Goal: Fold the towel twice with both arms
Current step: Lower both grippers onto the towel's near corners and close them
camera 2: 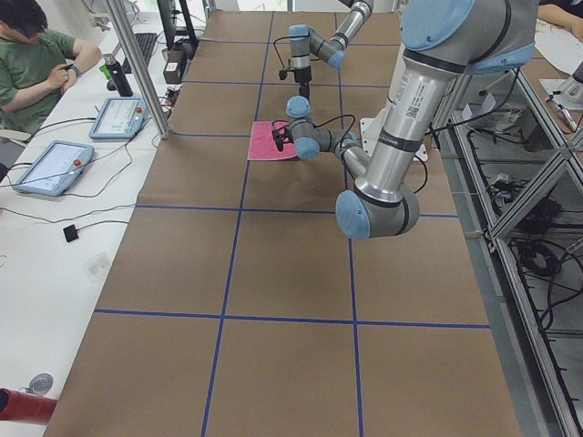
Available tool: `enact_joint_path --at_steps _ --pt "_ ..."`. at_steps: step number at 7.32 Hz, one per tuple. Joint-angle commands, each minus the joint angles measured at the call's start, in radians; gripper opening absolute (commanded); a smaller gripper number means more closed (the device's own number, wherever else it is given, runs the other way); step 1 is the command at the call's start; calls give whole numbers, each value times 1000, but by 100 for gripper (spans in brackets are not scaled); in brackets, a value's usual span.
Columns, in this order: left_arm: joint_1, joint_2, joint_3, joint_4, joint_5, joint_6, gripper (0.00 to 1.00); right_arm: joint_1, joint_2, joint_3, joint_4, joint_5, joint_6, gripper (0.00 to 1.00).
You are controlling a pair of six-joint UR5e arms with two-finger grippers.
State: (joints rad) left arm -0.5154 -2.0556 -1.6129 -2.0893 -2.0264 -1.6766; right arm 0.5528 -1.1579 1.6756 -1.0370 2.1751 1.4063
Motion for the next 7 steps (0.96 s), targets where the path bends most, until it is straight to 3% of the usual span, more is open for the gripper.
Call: enact_joint_path --at_steps 1,7 --pt "0 3 -1 0 0 0 0 -25 39 -39 -1 -69 0 99" --pt "0 3 -1 0 0 -2 0 -31 87 -99 -2 -101 40 92"
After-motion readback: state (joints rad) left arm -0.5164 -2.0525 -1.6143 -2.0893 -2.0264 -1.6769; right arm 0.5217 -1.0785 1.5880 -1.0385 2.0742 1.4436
